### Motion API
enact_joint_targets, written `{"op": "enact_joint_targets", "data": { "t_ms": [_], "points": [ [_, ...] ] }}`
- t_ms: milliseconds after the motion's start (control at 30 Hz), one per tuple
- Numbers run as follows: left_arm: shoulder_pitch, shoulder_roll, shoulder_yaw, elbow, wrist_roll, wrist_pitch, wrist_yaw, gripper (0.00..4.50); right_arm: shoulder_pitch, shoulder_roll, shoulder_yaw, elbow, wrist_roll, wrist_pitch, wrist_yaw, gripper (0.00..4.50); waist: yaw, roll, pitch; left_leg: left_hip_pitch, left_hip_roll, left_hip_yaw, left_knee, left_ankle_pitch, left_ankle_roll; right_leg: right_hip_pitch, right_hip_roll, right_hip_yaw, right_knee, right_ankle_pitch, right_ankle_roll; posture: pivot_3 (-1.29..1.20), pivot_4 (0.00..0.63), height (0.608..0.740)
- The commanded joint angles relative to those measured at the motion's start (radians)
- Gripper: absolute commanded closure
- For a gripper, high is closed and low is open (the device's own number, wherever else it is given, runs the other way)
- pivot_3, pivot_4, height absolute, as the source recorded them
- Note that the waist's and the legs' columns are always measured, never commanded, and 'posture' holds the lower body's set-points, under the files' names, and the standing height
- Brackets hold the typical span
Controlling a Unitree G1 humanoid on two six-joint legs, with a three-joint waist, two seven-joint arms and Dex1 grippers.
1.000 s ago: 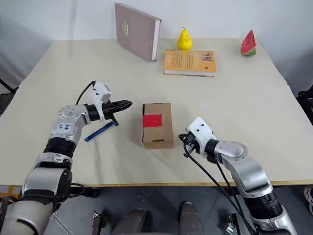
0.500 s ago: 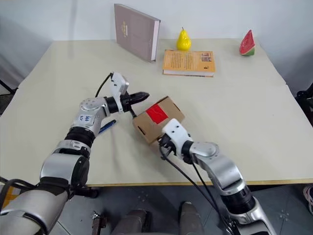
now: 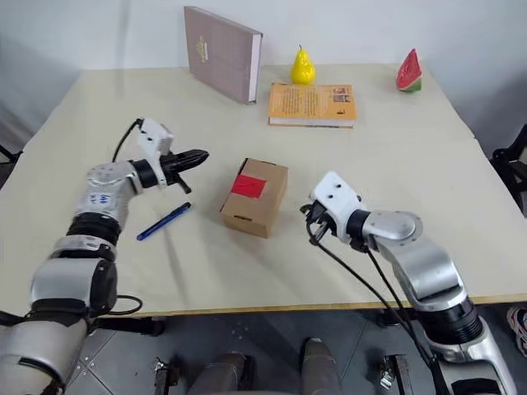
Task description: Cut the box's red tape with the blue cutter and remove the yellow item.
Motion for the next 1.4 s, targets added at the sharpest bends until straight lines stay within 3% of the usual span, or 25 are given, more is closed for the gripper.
{"op": "enact_joint_targets", "data": {
  "t_ms": [33, 200, 400, 533, 667, 767, 900, 1033, 1200, 1400],
  "points": [
    [0.065, 0.052, 0.017, -0.184, -0.050, 0.147, -0.067, 4.48, -0.094, 0.004, 0.004, 0.186, -0.077, -0.164, 0.004, 4.50, 0.002, 0.000, 0.000, 0.000, 0.000, -0.001, 0.000, 0.000, 0.000, 0.000, 0.000, 0.000, 0.000, 0.000, 0.000, 0.00, 0.150, 0.740],
    [0.311, 0.181, 0.026, -0.705, -0.218, 0.659, -0.144, 4.48, -0.380, 0.147, 0.044, 0.713, -0.176, -0.416, -0.030, 4.50, -0.024, 0.000, 0.001, 0.000, 0.001, 0.000, -0.001, 0.000, 0.000, -0.001, 0.000, 0.001, 0.001, 0.000, 0.000, 0.00, 0.150, 0.740],
    [0.472, 0.260, 0.039, -0.993, -0.349, 0.948, -0.141, 4.48, -0.613, 0.297, 0.010, 1.156, -0.191, -0.549, -0.010, 4.50, -0.031, 0.001, 0.001, 0.000, 0.002, -0.002, -0.001, 0.000, -0.001, -0.001, 0.000, 0.001, 0.001, 0.000, 0.000, 0.00, 0.150, 0.740],
    [0.547, 0.215, 0.016, -1.141, -0.405, 1.045, -0.075, 4.48, -0.718, 0.379, 0.013, 1.366, -0.215, -0.637, 0.027, 4.50, -0.037, 0.001, 0.001, 0.001, 0.002, -0.003, -0.001, 0.000, -0.001, -0.001, 0.000, 0.001, 0.001, 0.000, 0.000, 0.00, 0.150, 0.740],
    [0.575, 0.068, -0.001, -1.236, -0.442, 1.067, 0.033, 4.48, -0.734, 0.426, 0.033, 1.417, -0.235, -0.695, 0.156, 4.50, -0.038, 0.001, 0.001, 0.001, 0.001, -0.004, 0.000, 0.000, -0.001, 0.000, 0.000, 0.000, 0.002, 0.000, -0.001, 0.00, 0.150, 0.740],
    [0.584, -0.013, -0.001, -1.216, -0.397, 0.998, 0.121, 4.48, -0.704, 0.420, 0.070, 1.389, -0.269, -0.707, 0.270, 4.50, -0.044, 0.001, 0.001, 0.001, 0.001, -0.003, 0.001, 0.000, -0.001, 0.000, 0.000, 0.000, 0.002, 0.000, -0.001, 0.00, 0.150, 0.740],
    [0.582, -0.040, -0.012, -1.174, -0.346, 0.913, 0.176, 4.48, -0.626, 0.367, 0.120, 1.256, -0.288, -0.677, 0.448, 4.50, -0.042, 0.001, 0.001, 0.001, 0.001, -0.003, 0.003, 0.000, -0.001, 0.000, 0.000, 0.000, 0.004, 0.000, -0.001, 0.00, 0.150, 0.740],
    [0.551, -0.054, -0.009, -1.100, -0.312, 0.835, 0.199, 4.48, -0.437, 0.224, 0.164, 0.864, -0.257, -0.506, 0.622, 4.50, -0.025, 0.003, -0.001, 0.002, 0.001, -0.003, 0.005, 0.000, -0.002, 0.001, 0.000, 0.000, 0.006, 0.000, -0.001, 0.00, 0.150, 0.740],
    [0.494, -0.076, -0.032, -1.012, -0.289, 0.772, 0.193, 4.48, -0.248, 0.099, 0.153, 0.444, -0.212, -0.260, 0.664, 4.50, -0.014, 0.004, -0.001, 0.002, 0.001, -0.001, 0.007, -0.001, -0.002, 0.001, 0.000, 0.001, 0.007, 0.000, -0.001, 0.00, 0.150, 0.740],
    [0.429, -0.105, -0.085, -0.932, -0.275, 0.734, 0.152, 4.48, -0.098, 0.012, 0.120, 0.093, -0.151, 0.003, 0.633, 4.50, 0.010, 0.004, -0.001, 0.001, 0.001, -0.001, 0.007, -0.001, -0.002, 0.000, -0.001, 0.001, 0.007, 0.000, -0.001, 0.00, 0.150, 0.740]
  ]
}}
